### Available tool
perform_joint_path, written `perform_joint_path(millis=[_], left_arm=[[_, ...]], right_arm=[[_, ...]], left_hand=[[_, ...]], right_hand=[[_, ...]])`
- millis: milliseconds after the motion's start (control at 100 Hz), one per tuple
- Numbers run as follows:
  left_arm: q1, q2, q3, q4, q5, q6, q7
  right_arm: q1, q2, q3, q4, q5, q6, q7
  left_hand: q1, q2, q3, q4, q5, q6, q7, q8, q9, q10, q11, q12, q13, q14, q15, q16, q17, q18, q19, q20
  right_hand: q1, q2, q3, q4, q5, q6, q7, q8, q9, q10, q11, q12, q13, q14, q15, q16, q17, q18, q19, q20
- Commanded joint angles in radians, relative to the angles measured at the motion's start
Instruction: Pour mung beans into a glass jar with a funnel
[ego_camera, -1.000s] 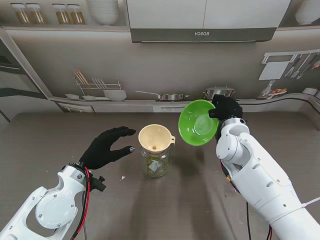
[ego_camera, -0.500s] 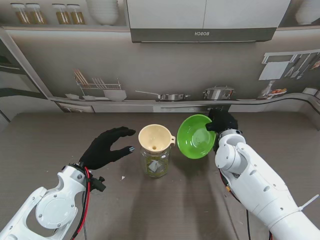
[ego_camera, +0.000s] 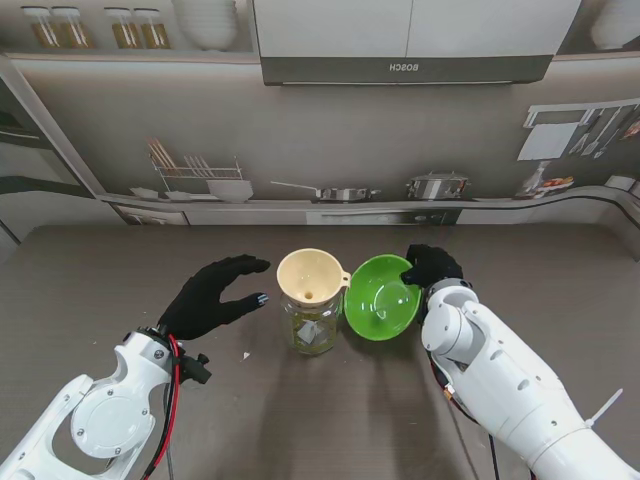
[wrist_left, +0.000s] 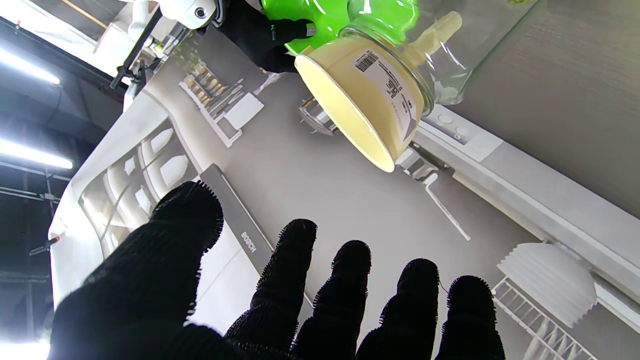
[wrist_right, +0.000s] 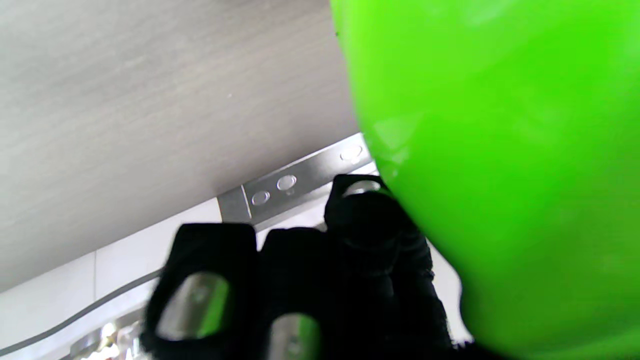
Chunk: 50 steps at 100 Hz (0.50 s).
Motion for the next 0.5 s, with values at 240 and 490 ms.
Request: perform_joint_path(millis=[240,490], left_arm=[[0.005,-0.003,-0.003,-0.001,-0.006,0.002,-0.018],[0.006,-0.003,-0.005,-0.001,-0.006,0.004,-0.02]], right_arm=[[0.007,-0.01,-0.033,0.045,0.023,0.004,0.044],[0.024,-0.004,-0.061,0.076,0.016,0.007,0.077]], left_hand=[[0.011,0.047,-0.015,0.027,0.002,-0.008,0.0,-0.001,0.013,-0.005,-0.008,-0.006,0.009,-0.011,-0.009,-0.002,-0.002,-0.009,-0.029,0.005],[0.012,0.048,-0.016,0.028,0.002,-0.006,0.0,-0.001,0.014,-0.002,-0.008,-0.006,0.011,-0.012,-0.009,-0.002,-0.002,-0.009,-0.029,0.005]], right_hand=[[0.057,0.037,0.077,0.014,-0.004,-0.009,0.03,0.008,0.076,0.076,-0.003,-0.01,0.017,-0.118,0.092,0.018,0.046,-0.065,0.145,0.012],[0.044,0.066,0.014,0.04,-0.026,-0.045,0.016,0.007,0.005,0.076,-0.021,-0.022,0.015,-0.02,-0.038,-0.076,0.009,0.088,-0.026,-0.053]])
